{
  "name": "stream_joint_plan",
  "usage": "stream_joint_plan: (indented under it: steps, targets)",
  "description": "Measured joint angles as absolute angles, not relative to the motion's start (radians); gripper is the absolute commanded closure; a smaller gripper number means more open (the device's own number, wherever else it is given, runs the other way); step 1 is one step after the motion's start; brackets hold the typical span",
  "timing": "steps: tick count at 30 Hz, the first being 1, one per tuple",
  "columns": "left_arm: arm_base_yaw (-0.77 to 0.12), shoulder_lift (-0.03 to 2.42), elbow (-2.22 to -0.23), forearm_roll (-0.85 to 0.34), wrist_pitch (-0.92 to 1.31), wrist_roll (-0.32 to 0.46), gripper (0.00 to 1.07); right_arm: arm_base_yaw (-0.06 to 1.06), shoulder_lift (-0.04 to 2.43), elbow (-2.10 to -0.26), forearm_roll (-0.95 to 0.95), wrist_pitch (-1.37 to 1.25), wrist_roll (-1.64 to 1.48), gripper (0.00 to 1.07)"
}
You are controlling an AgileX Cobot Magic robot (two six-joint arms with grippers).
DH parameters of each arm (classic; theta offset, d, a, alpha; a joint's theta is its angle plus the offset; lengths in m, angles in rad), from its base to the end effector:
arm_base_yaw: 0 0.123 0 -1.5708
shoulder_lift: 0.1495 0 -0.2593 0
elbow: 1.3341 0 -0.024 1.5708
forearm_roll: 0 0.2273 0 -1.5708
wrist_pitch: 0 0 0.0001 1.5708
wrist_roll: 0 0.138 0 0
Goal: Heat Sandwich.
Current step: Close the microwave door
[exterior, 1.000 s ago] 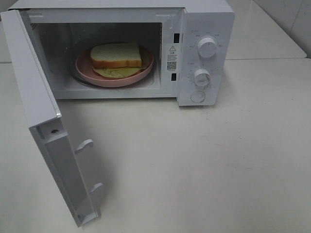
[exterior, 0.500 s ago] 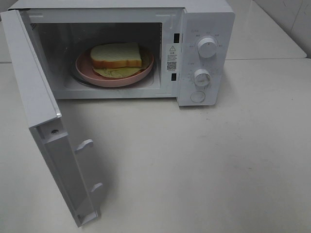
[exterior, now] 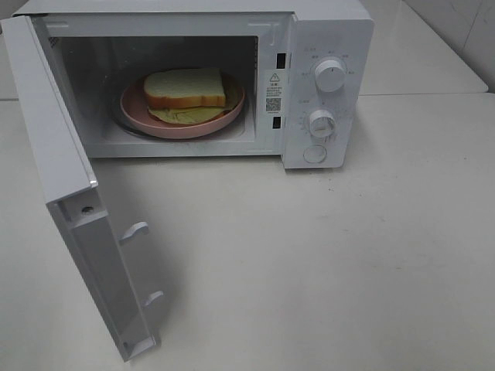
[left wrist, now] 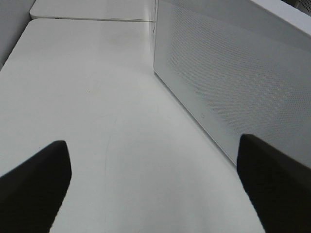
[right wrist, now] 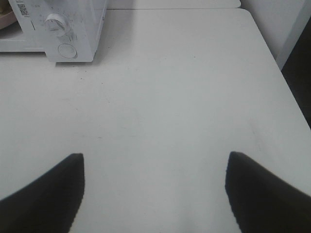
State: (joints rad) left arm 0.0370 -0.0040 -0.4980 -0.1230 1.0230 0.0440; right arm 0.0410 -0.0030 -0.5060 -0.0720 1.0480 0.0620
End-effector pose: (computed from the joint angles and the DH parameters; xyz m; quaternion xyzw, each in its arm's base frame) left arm 0.0443 -0.0128 0.2495 0.0042 0.8411 -0.0396 0.5394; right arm 0.0423 -0.0069 0.2483 0.0102 0.8469 -0.0086 0.5316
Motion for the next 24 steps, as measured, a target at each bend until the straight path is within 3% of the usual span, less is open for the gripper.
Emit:
stream_joint_plan:
  steps: [9, 13, 19, 21, 22, 24]
  targets:
    - [0.037, -0.004, -0.498, -0.124, 1.023, 0.044, 0.19, 0.041, -0.003, -0.506, -0.072, 1.048, 0.062, 0.31]
    - [0.037, -0.003, -0.507, -0.127, 1.013, 0.044, 0.24, 0.041, -0.003, -0.506, -0.072, 1.048, 0.062, 0.31]
    - [0.037, 0.061, -0.525, -0.127, 0.894, 0.044, 0.43, 0.041, -0.003, -0.506, -0.072, 1.048, 0.062, 0.31]
    - [0.037, 0.108, -0.525, -0.132, 0.847, 0.044, 0.57, 0.041, -0.003, -0.506, -0.072, 1.048, 0.062, 0.31]
    - [0.037, 0.108, -0.525, -0.132, 0.847, 0.044, 0.57, 0.041, -0.003, -0.506, -0.072, 1.048, 0.062, 0.31]
    - [0.037, 0.159, -0.525, -0.134, 0.801, 0.044, 0.68, 0.041, -0.003, -0.506, -0.072, 1.048, 0.062, 0.31]
